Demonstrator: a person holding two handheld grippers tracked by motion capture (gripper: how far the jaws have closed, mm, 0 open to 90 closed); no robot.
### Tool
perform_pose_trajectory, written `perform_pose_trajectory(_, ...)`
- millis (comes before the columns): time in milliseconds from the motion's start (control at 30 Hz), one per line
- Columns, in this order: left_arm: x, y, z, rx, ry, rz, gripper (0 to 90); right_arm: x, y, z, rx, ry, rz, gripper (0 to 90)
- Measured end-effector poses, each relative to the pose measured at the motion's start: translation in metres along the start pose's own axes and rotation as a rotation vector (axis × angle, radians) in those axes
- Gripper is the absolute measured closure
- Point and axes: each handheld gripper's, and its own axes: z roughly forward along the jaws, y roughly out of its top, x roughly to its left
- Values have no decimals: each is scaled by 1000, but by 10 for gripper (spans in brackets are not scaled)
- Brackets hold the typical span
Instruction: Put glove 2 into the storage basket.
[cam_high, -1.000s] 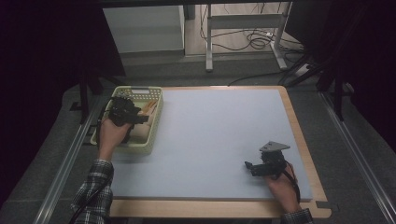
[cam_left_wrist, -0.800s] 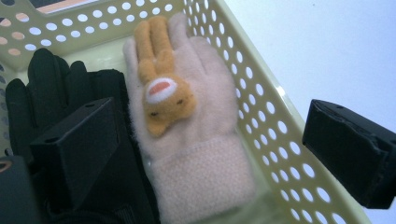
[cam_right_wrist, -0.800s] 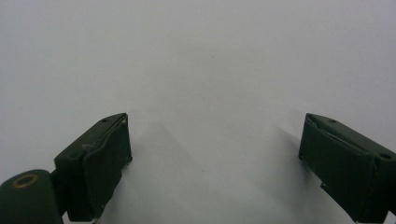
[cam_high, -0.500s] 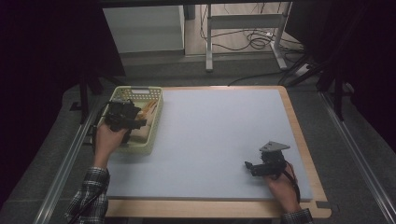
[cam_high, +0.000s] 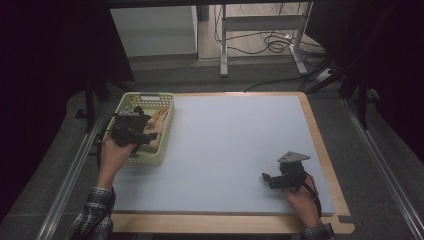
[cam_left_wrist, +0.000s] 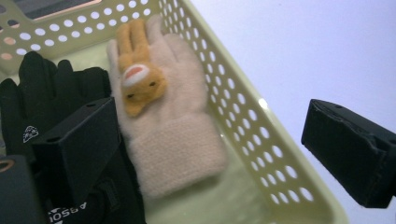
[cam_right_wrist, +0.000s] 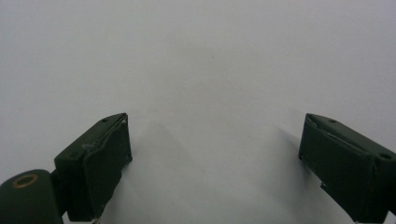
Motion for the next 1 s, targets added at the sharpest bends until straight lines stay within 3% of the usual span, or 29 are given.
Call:
perform_pose_trajectory(300, -26, -2, -9, -36, -40, 58, 48, 0, 0, 0, 0, -1, -2, 88)
perform_pose_trajectory(567, -65, -10, -7, -60, -101, 133, 40, 0, 0, 0, 1, -2, 3, 88)
perform_pose_trajectory(800, -106, -23, 2, -69, -156, 207, 36, 0, 0, 0, 1, -2, 0, 88)
perform_pose_trajectory(1000, -135, -43, 23, -39, -188, 266, 32, 0, 0, 0, 0, -2, 0, 88)
